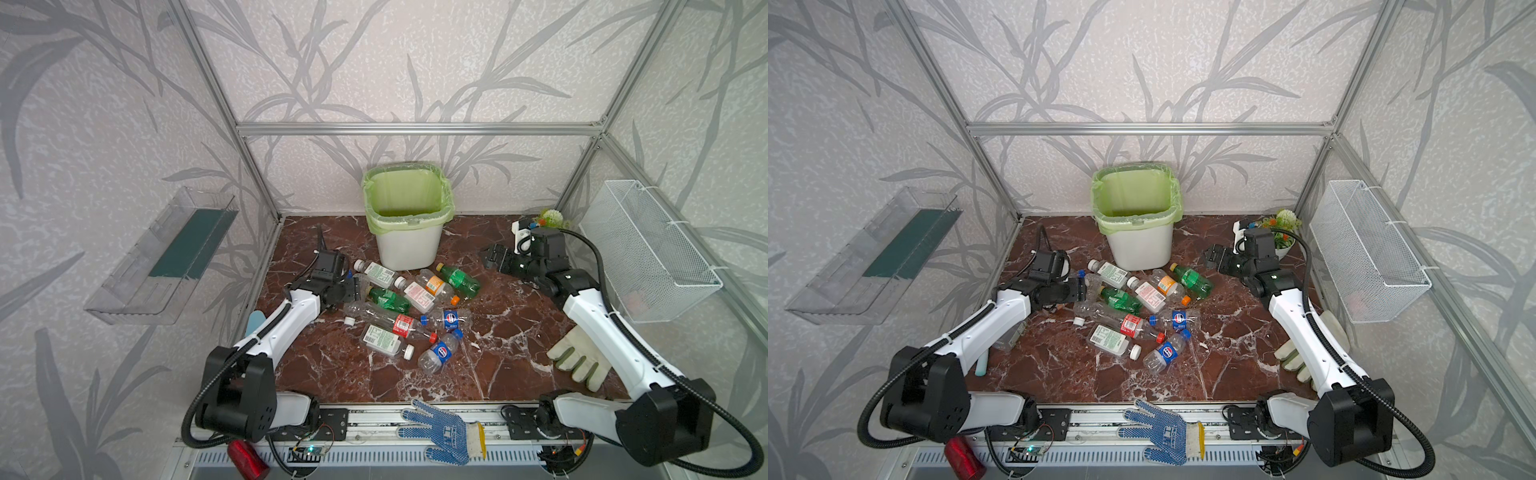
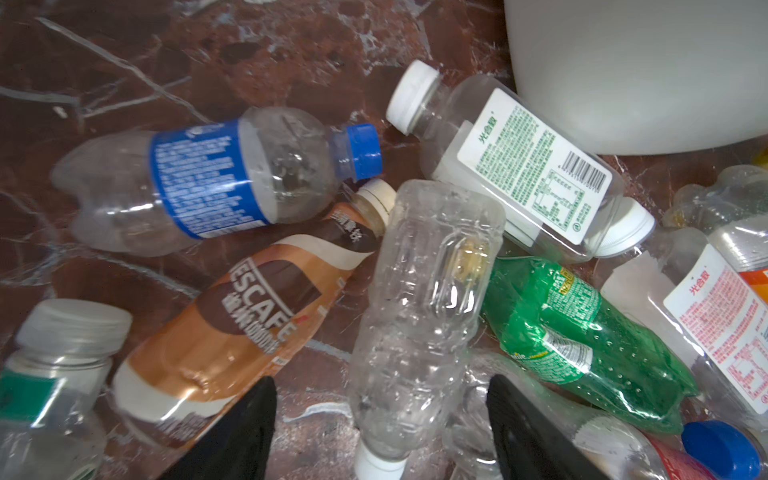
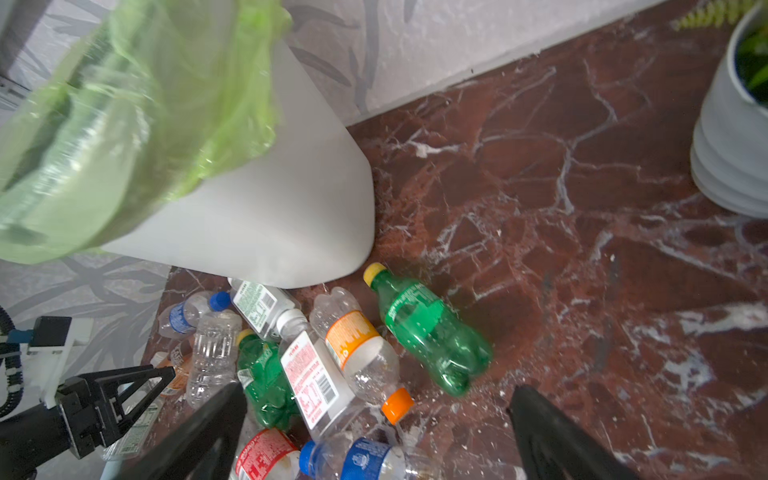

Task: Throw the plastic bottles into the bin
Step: 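Withdraw the right gripper from the bin while the left gripper lowers onto a clear bottle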

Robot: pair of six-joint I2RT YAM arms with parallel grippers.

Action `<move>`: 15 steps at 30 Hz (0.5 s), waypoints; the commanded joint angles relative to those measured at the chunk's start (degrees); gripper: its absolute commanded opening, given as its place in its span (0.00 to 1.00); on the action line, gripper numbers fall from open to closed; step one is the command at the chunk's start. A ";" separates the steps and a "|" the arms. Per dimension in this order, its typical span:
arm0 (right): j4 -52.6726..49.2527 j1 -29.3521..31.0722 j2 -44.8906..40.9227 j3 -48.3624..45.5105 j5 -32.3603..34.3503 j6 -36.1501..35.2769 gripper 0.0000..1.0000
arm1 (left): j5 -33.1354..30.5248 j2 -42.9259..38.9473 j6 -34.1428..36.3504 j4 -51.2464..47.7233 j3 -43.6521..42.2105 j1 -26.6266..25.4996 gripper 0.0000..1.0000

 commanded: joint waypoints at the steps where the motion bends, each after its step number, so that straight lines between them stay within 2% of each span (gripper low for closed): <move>1: 2.33 -0.87 -2.47 -3.24 -2.13 0.28 0.99 | 1.74 3.06 0.73 -2.56 3.96 -1.11 0.79; 10: 5.02 -3.39 -5.22 -13.52 -3.57 1.32 0.99 | 0.30 12.19 0.47 -3.69 8.30 -1.70 0.73; 15: 5.67 -5.04 -6.16 -15.31 -4.55 2.41 0.99 | -0.52 15.65 -0.48 -4.00 9.98 -1.77 0.71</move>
